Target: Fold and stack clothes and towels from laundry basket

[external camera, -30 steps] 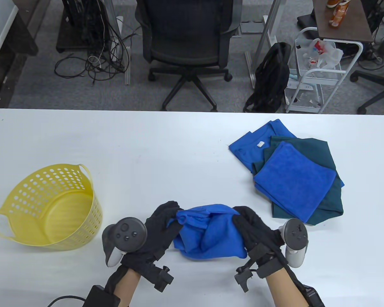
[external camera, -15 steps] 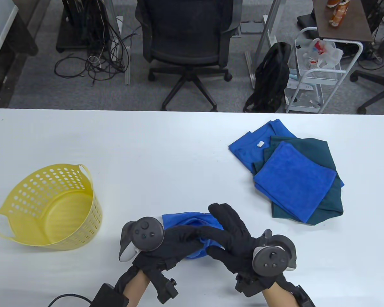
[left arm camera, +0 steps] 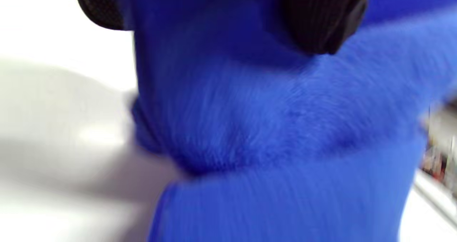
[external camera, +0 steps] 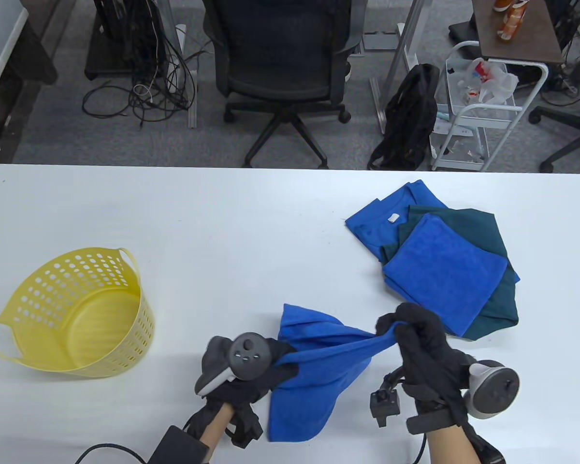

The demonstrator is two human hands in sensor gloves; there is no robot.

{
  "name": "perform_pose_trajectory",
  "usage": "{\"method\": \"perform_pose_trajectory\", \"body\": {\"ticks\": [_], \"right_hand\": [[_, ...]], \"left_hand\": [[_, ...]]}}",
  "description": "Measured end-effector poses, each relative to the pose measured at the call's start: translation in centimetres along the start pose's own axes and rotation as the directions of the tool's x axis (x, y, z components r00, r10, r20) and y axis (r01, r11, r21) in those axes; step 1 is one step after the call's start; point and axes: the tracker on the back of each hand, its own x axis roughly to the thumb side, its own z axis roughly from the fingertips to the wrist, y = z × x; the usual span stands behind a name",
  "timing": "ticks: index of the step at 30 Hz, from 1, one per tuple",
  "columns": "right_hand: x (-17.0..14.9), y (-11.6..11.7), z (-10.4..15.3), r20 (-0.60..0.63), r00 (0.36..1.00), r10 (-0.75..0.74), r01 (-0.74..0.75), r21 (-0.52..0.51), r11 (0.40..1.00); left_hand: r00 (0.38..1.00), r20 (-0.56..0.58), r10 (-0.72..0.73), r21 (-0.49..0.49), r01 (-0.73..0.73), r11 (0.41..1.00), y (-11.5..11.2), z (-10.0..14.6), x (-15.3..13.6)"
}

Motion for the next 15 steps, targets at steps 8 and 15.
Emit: {"method": "perform_pose_trajectory", "body": {"ticks": [8, 15], "right_hand": [[-3.5, -1.2, -0.3, -0.167, 0.965, 0.201, -0.198, 0.036, 0.980], [-4.4, -1.2, -0.1, -0.178, 0.925, 0.336, -0.331, 0.057, 0.942]], "left_hand": [[0.985, -0.021, 0.171, 0.305, -0.157, 0.939, 5.9, 2.3, -2.7], [0.988, -0.154, 0.028, 0.346, 0.027, 0.938, 6.5, 2.7, -2.5]]}}
